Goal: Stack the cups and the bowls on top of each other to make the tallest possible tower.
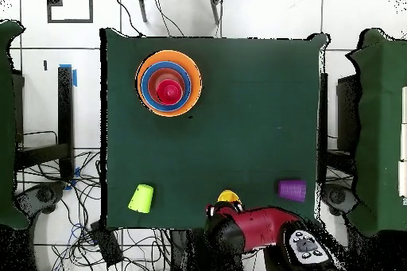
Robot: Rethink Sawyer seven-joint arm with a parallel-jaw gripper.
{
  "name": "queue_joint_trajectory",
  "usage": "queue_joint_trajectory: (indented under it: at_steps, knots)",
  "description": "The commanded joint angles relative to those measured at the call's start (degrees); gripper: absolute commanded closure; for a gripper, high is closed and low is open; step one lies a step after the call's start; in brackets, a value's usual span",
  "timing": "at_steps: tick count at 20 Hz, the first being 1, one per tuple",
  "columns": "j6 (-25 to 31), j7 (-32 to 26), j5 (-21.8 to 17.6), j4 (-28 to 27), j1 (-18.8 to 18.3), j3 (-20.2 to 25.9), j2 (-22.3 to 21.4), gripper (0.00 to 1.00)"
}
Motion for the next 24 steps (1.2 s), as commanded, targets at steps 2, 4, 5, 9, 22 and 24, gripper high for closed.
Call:
queue_joint_trajectory:
  at_steps: [2, 4, 5, 9, 22, 24]
  knots:
    - [-2.4, 3.9, -0.8, -8.2, 1.7, 3.1, 2.5, 1.0]
    - [-2.0, 4.0, -0.4, -9.0, 1.9, 3.4, 2.7, 1.0]
    - [-2.1, 4.0, -0.4, -9.5, 2.0, 3.4, 3.0, 1.0]
    - [-0.7, 3.7, 0.3, -10.3, 1.9, 4.2, 2.9, 1.0]
    - [2.9, 2.5, 1.7, -8.8, 0.7, 6.6, -0.6, 0.0]
    - [3.3, 2.2, 1.9, -8.6, 0.4, 7.1, -1.1, 0.0]
